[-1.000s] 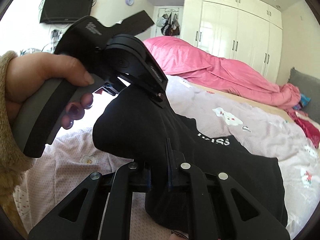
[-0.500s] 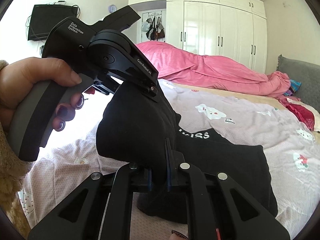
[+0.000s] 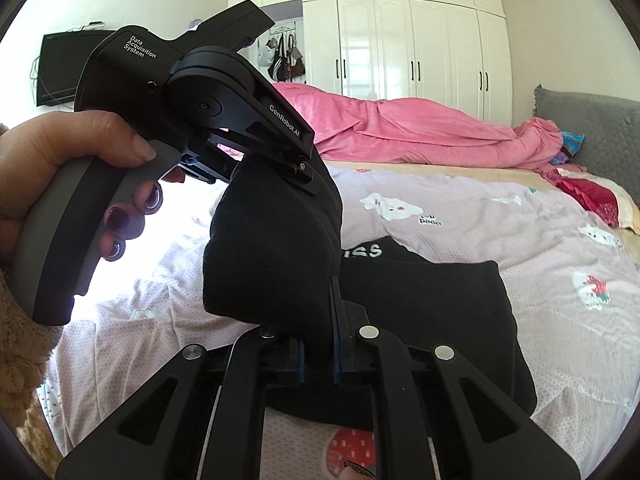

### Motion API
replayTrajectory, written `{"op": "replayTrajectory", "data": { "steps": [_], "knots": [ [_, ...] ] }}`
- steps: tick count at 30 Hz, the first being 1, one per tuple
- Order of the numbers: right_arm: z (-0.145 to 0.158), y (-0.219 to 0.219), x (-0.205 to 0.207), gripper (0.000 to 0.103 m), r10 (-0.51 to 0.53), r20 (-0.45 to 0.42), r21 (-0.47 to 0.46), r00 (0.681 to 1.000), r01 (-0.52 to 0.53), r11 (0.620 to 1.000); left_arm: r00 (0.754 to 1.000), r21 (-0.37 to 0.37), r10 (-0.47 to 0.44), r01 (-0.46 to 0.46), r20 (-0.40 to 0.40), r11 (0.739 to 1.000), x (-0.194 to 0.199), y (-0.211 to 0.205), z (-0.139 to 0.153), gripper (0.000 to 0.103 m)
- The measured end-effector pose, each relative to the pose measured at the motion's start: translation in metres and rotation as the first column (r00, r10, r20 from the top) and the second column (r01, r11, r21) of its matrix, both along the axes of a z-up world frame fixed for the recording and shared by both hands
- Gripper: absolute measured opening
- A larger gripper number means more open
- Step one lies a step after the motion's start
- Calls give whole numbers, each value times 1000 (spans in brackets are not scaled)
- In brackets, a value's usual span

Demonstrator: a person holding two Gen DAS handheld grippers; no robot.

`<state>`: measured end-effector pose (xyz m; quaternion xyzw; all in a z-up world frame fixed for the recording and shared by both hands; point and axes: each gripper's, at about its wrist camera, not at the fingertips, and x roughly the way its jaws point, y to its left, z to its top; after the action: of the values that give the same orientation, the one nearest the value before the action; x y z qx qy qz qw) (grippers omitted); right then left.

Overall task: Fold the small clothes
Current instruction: 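Lift the gripped edge with both tools and fold it over the shirt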

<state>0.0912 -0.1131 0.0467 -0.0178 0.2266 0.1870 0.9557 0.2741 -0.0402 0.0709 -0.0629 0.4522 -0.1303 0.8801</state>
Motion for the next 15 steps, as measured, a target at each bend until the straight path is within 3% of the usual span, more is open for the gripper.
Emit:
{"op": "replayTrajectory", "data": {
  "steps": [15],
  "knots": [
    [-14, -32, 8, 8, -30, -50, 47, 998, 32, 998, 999, 40, -48, 49, -26, 998, 13, -43, -14, 22]
  ]
}}
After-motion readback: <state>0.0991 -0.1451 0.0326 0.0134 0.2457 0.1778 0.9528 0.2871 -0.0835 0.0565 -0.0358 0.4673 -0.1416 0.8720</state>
